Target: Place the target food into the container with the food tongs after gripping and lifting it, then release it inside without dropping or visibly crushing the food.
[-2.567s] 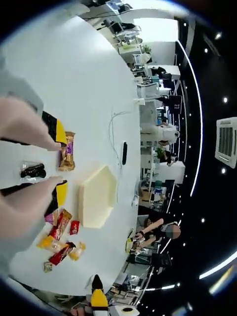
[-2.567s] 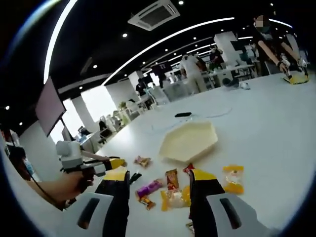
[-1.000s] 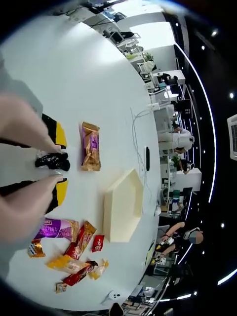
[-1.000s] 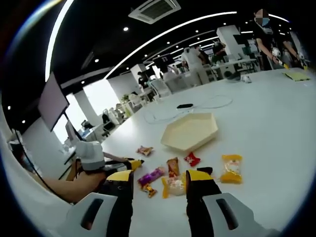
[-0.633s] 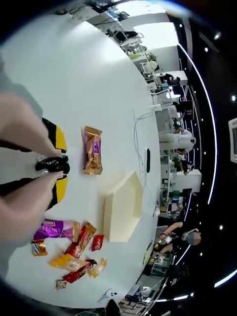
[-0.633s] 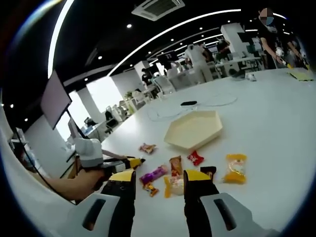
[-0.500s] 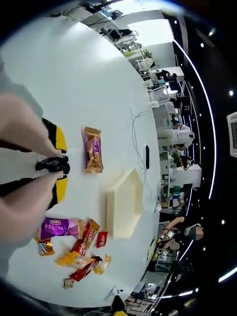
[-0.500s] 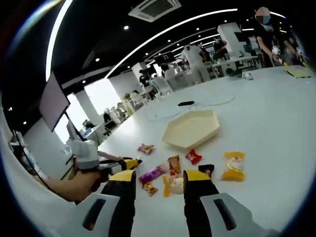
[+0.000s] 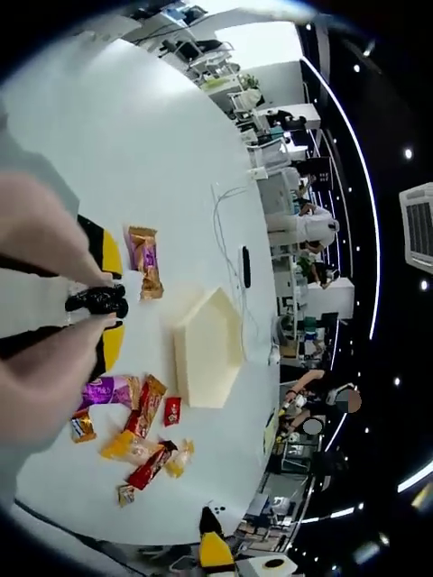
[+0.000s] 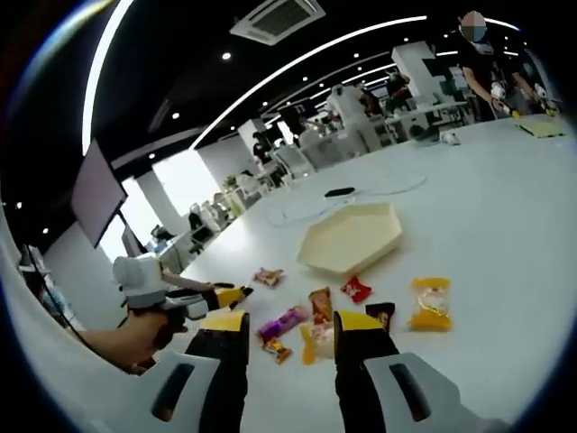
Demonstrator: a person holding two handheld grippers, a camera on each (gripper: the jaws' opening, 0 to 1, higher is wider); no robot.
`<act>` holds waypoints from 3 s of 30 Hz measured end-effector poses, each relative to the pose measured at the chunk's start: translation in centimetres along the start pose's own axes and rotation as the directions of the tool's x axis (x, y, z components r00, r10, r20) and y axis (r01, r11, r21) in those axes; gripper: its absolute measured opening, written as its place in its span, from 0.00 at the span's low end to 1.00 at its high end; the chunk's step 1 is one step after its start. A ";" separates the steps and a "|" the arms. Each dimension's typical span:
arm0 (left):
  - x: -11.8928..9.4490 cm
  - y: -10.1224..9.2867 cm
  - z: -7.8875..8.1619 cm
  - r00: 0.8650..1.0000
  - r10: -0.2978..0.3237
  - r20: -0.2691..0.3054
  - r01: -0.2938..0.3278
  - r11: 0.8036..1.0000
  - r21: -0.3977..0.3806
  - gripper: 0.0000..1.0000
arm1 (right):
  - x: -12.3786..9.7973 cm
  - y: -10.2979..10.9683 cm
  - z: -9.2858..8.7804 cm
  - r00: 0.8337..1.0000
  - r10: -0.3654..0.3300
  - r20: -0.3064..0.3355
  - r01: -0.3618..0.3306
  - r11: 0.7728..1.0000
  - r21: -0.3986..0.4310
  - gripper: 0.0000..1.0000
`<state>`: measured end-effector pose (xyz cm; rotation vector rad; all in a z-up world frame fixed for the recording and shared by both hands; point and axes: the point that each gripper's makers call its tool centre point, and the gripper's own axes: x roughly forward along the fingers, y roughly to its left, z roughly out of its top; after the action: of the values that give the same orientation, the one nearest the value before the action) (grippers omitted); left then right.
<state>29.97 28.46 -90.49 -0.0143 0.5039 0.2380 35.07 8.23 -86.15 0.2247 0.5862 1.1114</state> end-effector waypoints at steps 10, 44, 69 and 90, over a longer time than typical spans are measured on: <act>-0.7 0.5 1.5 0.999 -0.015 0.029 0.017 0.999 -0.048 0.16 | 0.6 0.5 -0.8 1.000 0.009 -0.021 -0.009 1.000 0.008 0.37; 4.2 -0.3 11.3 0.977 -0.192 0.094 0.195 0.980 -0.022 0.17 | 1.6 1.0 -0.1 1.000 0.007 -0.007 -0.007 1.000 0.005 0.35; 4.9 -0.6 14.8 0.962 -0.228 0.147 0.239 0.969 -0.060 0.17 | 2.3 1.5 -0.7 1.000 0.021 -0.015 -0.022 1.000 -0.011 0.35; 10.2 -4.8 16.6 0.943 -0.309 0.123 0.316 0.948 -0.041 0.17 | 2.4 1.8 -0.8 0.999 0.028 -0.030 -0.028 1.000 -0.003 0.35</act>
<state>47.65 27.23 -81.02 -0.1377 0.3724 -0.0578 33.99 11.02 -86.80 0.2140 0.6090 1.1440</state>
